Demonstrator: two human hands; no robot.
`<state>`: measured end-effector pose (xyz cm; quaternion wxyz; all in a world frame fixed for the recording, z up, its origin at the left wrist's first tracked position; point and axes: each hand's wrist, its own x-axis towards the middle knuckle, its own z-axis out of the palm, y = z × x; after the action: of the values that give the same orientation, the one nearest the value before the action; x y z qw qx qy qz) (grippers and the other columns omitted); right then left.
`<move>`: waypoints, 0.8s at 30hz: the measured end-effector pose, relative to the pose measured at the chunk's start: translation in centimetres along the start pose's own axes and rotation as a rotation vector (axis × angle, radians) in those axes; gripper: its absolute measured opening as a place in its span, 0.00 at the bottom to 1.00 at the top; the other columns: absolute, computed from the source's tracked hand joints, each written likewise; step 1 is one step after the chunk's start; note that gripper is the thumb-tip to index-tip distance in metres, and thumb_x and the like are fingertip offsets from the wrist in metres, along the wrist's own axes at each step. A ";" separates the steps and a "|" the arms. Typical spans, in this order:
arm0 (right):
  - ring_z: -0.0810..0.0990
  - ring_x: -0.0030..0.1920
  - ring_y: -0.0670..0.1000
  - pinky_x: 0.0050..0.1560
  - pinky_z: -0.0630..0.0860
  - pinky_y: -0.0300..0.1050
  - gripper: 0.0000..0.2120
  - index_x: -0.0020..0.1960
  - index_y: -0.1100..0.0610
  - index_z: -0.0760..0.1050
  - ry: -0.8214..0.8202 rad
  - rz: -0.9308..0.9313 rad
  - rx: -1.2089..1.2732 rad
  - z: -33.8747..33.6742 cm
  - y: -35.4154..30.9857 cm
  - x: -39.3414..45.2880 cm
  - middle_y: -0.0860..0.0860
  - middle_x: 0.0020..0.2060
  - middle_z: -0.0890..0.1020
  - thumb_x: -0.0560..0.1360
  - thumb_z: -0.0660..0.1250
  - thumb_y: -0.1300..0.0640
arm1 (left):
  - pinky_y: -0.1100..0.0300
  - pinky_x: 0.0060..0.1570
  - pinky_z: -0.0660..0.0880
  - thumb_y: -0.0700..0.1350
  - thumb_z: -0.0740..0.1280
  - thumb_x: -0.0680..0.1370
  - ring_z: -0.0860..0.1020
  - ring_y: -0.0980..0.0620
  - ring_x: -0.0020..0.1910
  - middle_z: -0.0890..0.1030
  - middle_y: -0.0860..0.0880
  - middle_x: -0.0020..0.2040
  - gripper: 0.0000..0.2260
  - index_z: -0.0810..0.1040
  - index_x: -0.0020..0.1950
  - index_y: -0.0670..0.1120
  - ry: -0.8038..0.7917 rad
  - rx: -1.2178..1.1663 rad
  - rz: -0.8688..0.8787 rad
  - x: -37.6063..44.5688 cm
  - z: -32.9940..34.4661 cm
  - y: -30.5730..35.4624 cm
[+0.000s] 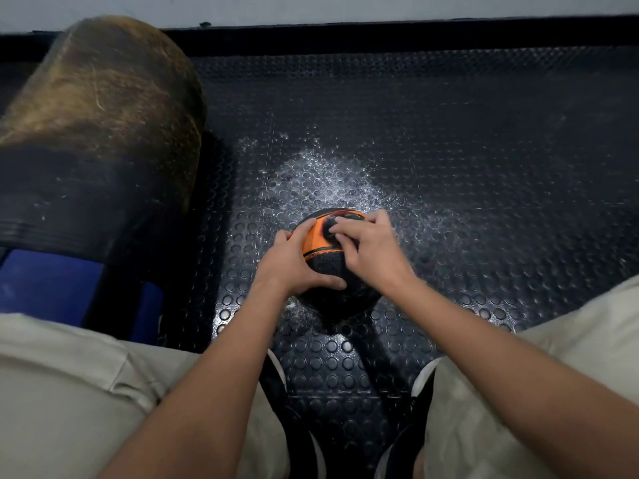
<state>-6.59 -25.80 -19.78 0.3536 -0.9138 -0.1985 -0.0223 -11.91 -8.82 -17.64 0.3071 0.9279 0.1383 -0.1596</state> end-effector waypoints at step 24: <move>0.69 0.52 0.47 0.59 0.74 0.41 0.12 0.60 0.45 0.83 0.012 0.109 -0.002 0.2 -0.6 -0.6 0.49 0.58 0.81 0.78 0.68 0.51 | 0.42 0.61 0.77 0.75 0.76 0.46 0.73 0.44 0.65 0.64 0.49 0.68 0.66 0.49 0.79 0.66 -0.006 0.082 -0.007 0.0 0.4 0.1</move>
<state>-7.42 -25.49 -19.67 0.3548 -0.9234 -0.1460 -0.0088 -11.94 -9.16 -17.91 0.2688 0.9388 0.1341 -0.1689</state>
